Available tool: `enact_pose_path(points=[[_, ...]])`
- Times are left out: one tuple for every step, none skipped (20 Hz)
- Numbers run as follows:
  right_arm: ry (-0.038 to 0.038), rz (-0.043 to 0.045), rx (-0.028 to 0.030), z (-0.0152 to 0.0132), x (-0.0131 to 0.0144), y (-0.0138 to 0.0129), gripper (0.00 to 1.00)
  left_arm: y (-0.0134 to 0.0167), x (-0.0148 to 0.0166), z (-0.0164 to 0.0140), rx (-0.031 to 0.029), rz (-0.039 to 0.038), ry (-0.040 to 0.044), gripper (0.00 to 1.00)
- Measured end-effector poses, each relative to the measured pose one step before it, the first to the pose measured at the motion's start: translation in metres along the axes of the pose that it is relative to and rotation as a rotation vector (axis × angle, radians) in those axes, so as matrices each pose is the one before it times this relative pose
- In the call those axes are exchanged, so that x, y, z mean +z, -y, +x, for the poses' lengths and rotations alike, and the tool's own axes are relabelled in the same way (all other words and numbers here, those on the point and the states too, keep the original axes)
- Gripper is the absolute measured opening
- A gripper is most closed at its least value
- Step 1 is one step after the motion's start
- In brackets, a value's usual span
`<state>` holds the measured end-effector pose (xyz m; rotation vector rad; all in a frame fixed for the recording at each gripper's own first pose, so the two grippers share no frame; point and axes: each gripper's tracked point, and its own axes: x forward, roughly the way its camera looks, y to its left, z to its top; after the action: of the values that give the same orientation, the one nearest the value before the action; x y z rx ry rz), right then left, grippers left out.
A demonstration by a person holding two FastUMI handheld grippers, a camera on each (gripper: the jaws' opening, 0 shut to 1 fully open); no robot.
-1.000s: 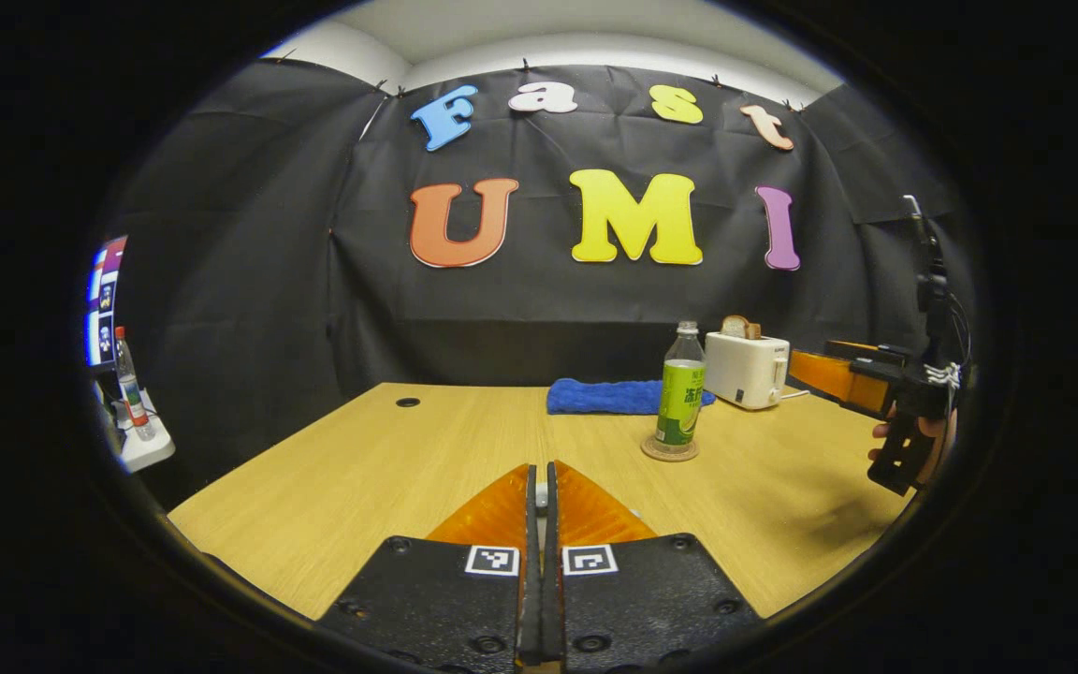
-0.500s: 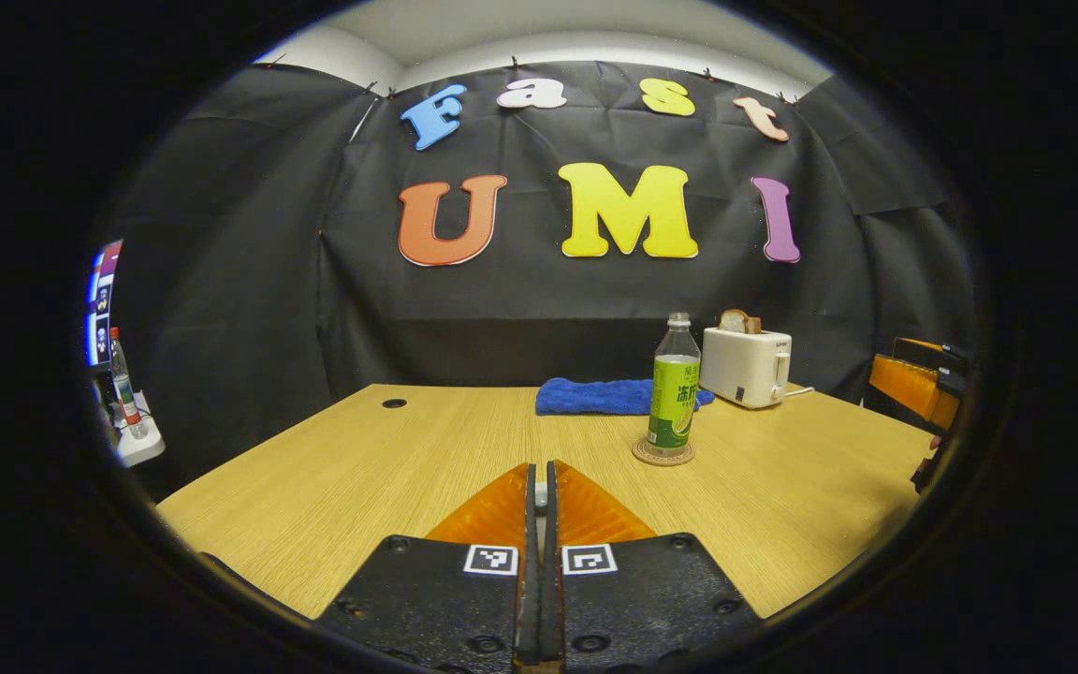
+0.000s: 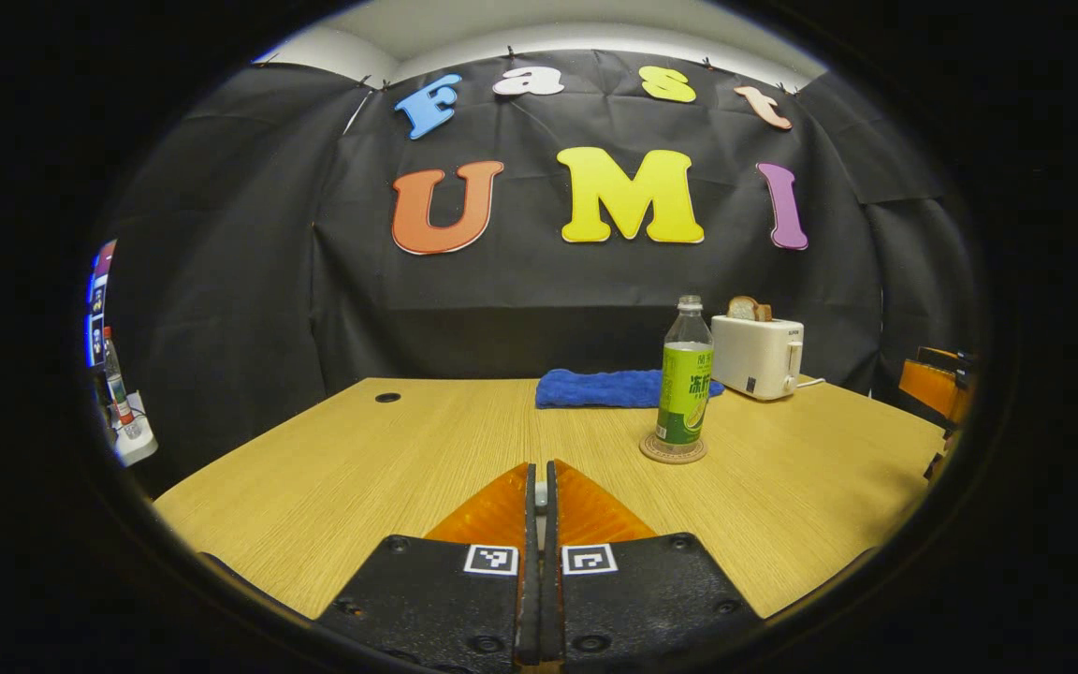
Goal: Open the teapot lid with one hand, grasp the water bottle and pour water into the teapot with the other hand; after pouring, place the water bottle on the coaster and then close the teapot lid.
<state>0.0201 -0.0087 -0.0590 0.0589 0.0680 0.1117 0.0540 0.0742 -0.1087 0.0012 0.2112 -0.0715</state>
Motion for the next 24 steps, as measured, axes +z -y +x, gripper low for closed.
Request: enact_pose_path(points=[[-0.00326, 0.00016, -0.00174, 0.00138, -0.00138, 0.00046, 0.95, 0.00013, -0.00109, 0.00171, -0.00077, 0.00147, -0.00331, 0.03], [-0.00344, -0.00089, -0.00247, 0.00054, -0.00192, 0.0007, 0.95, -0.00066, -0.00072, 0.00049, -0.00002, -0.00135, -0.00289, 0.04], [-0.00119, 0.00083, 0.00261, 0.00123, -0.00028, -0.0008, 0.96, 0.00019, -0.0017, 0.00115, -0.00156, -0.00325, -0.00249, 0.03], [-0.00165, -0.0007, -0.0007, 0.00029, -0.00116, -0.00069, 0.95, 0.00102, -0.00071, 0.00083, -0.00231, -0.0022, -0.0029, 0.03], [0.00065, -0.00047, 0.00148, 0.00046, -0.00025, -0.00037, 0.95, -0.00059, -0.00083, 0.00052, 0.00066, 0.00128, -0.00214, 0.03], [-0.00154, -0.00296, 0.00014, 0.00009, -0.00112, -0.00067, 0.95, 0.00011, -0.00186, -0.00054, 0.00005, 0.00113, -0.00211, 0.03], [0.00228, -0.00369, 0.00139, 0.00015, 0.00083, -0.00032, 0.95, -0.0001, -0.0014, 0.00082, -0.0006, -0.00178, -0.00242, 0.03], [-0.00021, -0.0036, -0.00076, -0.00026, -0.00054, -0.00023, 0.95, 0.00106, -0.00114, -0.0001, -0.00216, -0.00299, -0.00405, 0.03], [0.00088, -0.00125, 0.00292, -0.00014, 0.00044, -0.00074, 0.95, 0.00029, -0.0003, 0.00025, 0.00102, -0.00195, -0.00094, 0.03], [-0.00175, -0.00198, 0.00005, -0.00014, -0.00153, -0.00094, 0.95, -0.00052, -0.00073, -0.00029, -0.00005, 0.00044, -0.00311, 0.04], [0.00043, -0.00066, 0.00159, -0.00028, 0.00082, -0.00018, 0.95, -0.00018, -0.00163, 0.00008, 0.00127, 0.00245, -0.00235, 0.04], [-0.00012, -0.0006, -0.00063, -0.00026, -0.00077, -0.00012, 0.95, -0.00101, -0.00123, -0.00051, 0.00355, 0.00155, -0.00044, 0.03], [0.00102, -0.00072, 0.00069, 0.00047, 0.00058, -0.00001, 0.95, -0.00108, 0.00028, 0.00012, 0.00122, -0.00338, -0.00094, 0.04], [-0.00041, -0.00073, -0.00062, -0.00085, -0.00096, -0.0001, 0.95, -0.00124, -0.00166, -0.00067, 0.00005, -0.0022, -0.00328, 0.03], [0.00143, 0.00044, 0.00073, -0.00025, 0.00103, -0.00014, 0.95, -0.00058, -0.00111, -0.00038, 0.00126, -0.00126, -0.00553, 0.04], [-0.00049, 0.00035, -0.00058, 0.00007, -0.00005, 0.00051, 0.95, 0.00033, 0.00026, 0.00092, -0.00167, -0.00013, 0.00376, 0.04], [0.00139, 0.00027, 0.00048, 0.00004, 0.00025, -0.00005, 0.95, 0.00056, 0.00062, -0.00057, -0.00016, 0.00082, -0.00283, 0.04], [-0.0002, 0.0002, -0.00093, 0.00006, -0.00031, -0.00017, 0.95, 0.0001, -0.00074, 0.00035, 0.00036, 0.00049, 0.00017, 0.04], [0.00061, -0.00018, 0.00139, 0.00028, 0.00027, -0.00047, 0.95, -0.00016, -0.00026, 0.0, 0.0007, -0.0002, -0.00041, 0.04], [0.00108, -0.0013, -0.00052, -0.00056, 0.00027, -0.00043, 0.95, -0.00076, -0.00059, -0.00034, 0.00184, 0.00053, -0.00479, 0.04], [0.00103, -0.00239, 0.00015, -0.00035, 0.00021, 0.0001, 0.95, -0.00073, -0.00193, -0.00031, 0.00369, 0.00392, -0.00742, 0.04], [-0.0007, -0.0002, 0.00171, -0.00111, -0.00079, -0.00076, 0.95, -0.00124, -0.00175, 0.00008, 0.00492, 0.00214, -0.0095, 0.04], [0.00184, -0.00023, 0.00064, 0.00001, 0.00045, -0.00007, 0.95, 0.00089, -0.00026, -0.00036, -0.00049, -0.00102, -0.0018, 0.04], [0.00071, 0.0013, -0.00122, -0.00017, 0.00041, 0.00067, 0.95, -0.00023, 0.00038, -0.00069, 0.00174, 0.00074, -0.00288, 0.04]])
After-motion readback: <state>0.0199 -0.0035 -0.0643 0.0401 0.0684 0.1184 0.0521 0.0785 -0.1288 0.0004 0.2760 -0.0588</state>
